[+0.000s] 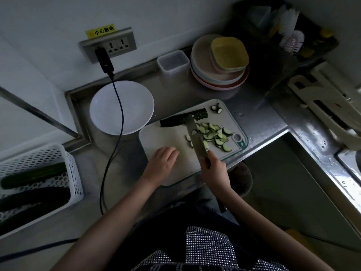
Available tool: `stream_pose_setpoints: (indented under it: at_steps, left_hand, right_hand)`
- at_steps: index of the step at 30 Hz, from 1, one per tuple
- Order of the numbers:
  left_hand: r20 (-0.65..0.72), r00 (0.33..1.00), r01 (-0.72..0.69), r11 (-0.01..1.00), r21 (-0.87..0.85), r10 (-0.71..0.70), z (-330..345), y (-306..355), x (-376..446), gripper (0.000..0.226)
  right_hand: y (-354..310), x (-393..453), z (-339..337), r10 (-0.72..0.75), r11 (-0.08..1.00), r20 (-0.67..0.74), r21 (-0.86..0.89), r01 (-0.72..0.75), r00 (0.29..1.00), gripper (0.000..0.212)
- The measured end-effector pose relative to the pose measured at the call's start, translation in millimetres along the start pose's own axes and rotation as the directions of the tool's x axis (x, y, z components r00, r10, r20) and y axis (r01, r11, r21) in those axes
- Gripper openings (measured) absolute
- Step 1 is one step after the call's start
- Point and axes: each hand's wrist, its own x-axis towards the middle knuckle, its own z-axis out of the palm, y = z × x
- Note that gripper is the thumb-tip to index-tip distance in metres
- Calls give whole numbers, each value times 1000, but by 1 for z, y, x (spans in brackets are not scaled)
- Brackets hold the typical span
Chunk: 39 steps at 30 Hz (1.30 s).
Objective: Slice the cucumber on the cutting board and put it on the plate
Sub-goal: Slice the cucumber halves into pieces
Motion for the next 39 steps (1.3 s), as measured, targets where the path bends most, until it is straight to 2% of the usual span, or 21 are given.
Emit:
stream_pose_setpoints:
  at_steps: [3, 7, 17, 19, 21, 24, 26, 27, 28, 30, 31, 32, 33, 35, 36, 38, 39]
  left_hand:
    - [-12, 995, -97, 995, -17, 97, -7, 9, 22, 40]
    - [100, 968, -226, 972, -58, 231, -15, 17, 50, 55]
    - [156, 955, -234, 963, -135, 254, -18, 7, 86, 51]
    - [219, 941, -230, 962, -145, 258, -19, 6, 95, 56]
    - [338, 915, -180, 972, -149, 221, -22, 8, 105, 66]
    - [558, 815, -146, 987, -67, 158, -24, 7, 121, 83]
    - [600, 786, -144, 988, -58, 150, -23, 6, 126, 75]
    - [577, 801, -135, 987, -83, 158, -22, 4, 128, 69]
    - [510, 844, -119, 985, -125, 167, -22, 3, 127, 66]
    - [282, 943, -137, 977, -161, 178, -26, 1, 122, 54]
    - [155, 971, -157, 976, -149, 180, -26, -2, 116, 48]
    - [73, 983, -161, 979, -127, 171, -26, -5, 110, 45]
    - [54, 986, -150, 983, -106, 156, -25, -8, 104, 45]
    - [137, 981, -122, 987, -101, 136, -27, -7, 99, 50]
    - [221, 969, -87, 990, -113, 110, -28, -4, 99, 55]
    - [438, 899, 38, 993, -109, 13, -33, -2, 104, 71]
    - [495, 869, 94, 987, -126, -20, -35, -2, 107, 78]
  right_hand:
    - [2, -3, -1, -37, 995, 10, -92, 38, 999, 17]
    - [4, -4, -5, -122, 965, -4, -234, 117, 993, 17]
    - [12, 1, -26, -189, 886, -17, -435, 163, 982, 15]
    - [13, 3, -32, -207, 863, -18, -474, 174, 978, 15]
    - [15, 4, -36, -226, 832, 4, -519, 196, 974, 17]
    - [20, 1, -37, -257, 809, 32, -539, 233, 966, 16]
    - [25, -1, -39, -278, 808, 30, -533, 250, 960, 16]
    - [27, -1, -40, -279, 804, 33, -538, 253, 960, 16]
    - [29, 0, -41, -275, 800, 40, -544, 252, 961, 17]
    - [33, 0, -44, -266, 795, 45, -555, 245, 963, 18]
    - [34, 1, -46, -262, 793, 43, -559, 241, 964, 18]
    - [35, 1, -47, -261, 791, 45, -562, 240, 964, 19]
    - [35, 2, -47, -264, 787, 54, -566, 247, 963, 19]
    - [35, 3, -46, -273, 768, 90, -578, 274, 958, 18]
    - [35, 3, -46, -277, 758, 106, -587, 285, 955, 19]
    - [35, 4, -46, -283, 747, 126, -592, 301, 951, 21]
    - [35, 4, -46, -288, 743, 134, -593, 310, 948, 22]
